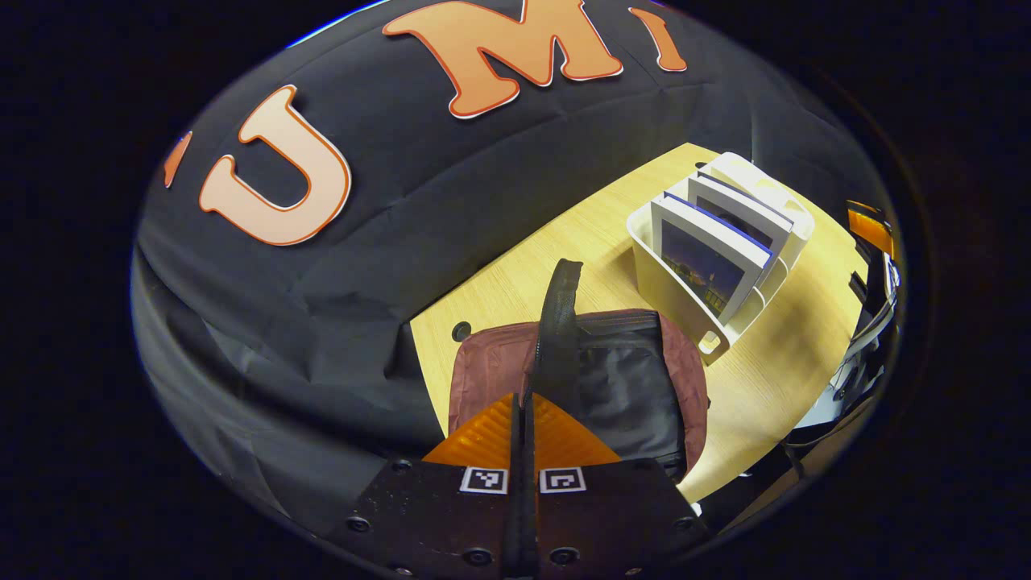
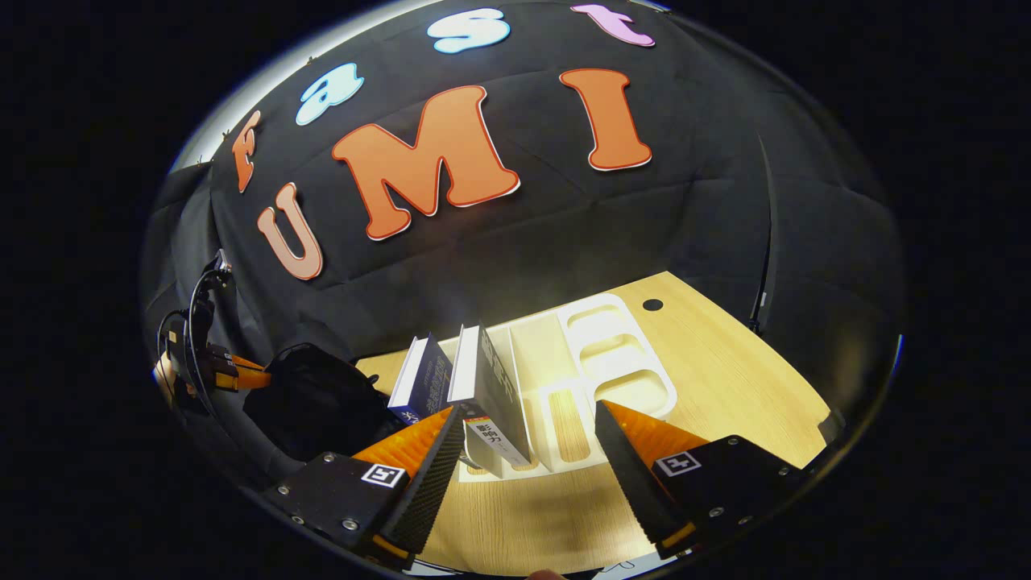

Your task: Open the schoolbag, grab two books from the bookshelf and put them into the schoolbag.

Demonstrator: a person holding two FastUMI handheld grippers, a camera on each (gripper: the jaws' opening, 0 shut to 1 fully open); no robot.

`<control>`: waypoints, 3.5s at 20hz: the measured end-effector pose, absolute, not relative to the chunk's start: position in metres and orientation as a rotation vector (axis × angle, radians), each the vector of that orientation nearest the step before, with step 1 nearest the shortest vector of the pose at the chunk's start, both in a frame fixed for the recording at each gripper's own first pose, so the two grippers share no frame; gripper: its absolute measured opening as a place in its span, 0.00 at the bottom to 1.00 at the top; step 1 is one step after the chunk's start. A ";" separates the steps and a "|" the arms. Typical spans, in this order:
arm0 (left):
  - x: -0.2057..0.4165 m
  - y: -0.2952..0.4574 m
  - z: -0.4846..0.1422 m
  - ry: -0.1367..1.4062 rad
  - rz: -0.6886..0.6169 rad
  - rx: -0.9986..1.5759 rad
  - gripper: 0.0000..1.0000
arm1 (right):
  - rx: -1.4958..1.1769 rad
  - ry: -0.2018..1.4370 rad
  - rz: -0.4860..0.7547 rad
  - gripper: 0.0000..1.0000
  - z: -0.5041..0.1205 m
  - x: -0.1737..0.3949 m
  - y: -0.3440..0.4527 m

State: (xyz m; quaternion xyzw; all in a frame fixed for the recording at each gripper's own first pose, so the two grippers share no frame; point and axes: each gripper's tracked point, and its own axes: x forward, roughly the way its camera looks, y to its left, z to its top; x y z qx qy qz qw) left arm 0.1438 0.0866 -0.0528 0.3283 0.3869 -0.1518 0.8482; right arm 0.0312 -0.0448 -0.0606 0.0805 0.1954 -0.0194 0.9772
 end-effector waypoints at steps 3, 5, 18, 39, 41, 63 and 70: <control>0.139 0.085 -0.058 0.821 -0.363 0.660 0.01 | 0.127 0.412 -0.026 0.97 -0.044 0.039 -0.029; 0.139 0.085 -0.063 0.821 -0.389 0.645 0.01 | 0.056 0.395 0.003 0.97 -0.019 0.049 -0.011; 0.144 0.099 -0.072 0.809 -0.473 0.564 0.01 | -0.055 0.780 0.166 0.96 0.057 0.143 0.159; 0.140 0.111 -0.093 0.838 -0.523 0.559 0.00 | -0.187 1.265 -0.082 0.81 -0.148 0.184 0.097; 0.137 0.108 -0.091 0.832 -0.531 0.566 0.00 | -0.177 1.285 -0.108 0.51 -0.157 0.181 0.093; 0.138 0.110 -0.092 0.830 -0.512 0.578 0.01 | 0.049 0.911 0.086 0.30 0.034 0.111 0.115; 0.136 0.109 -0.084 0.807 -0.511 0.625 0.00 | 0.288 0.896 0.196 0.30 -0.016 0.068 0.149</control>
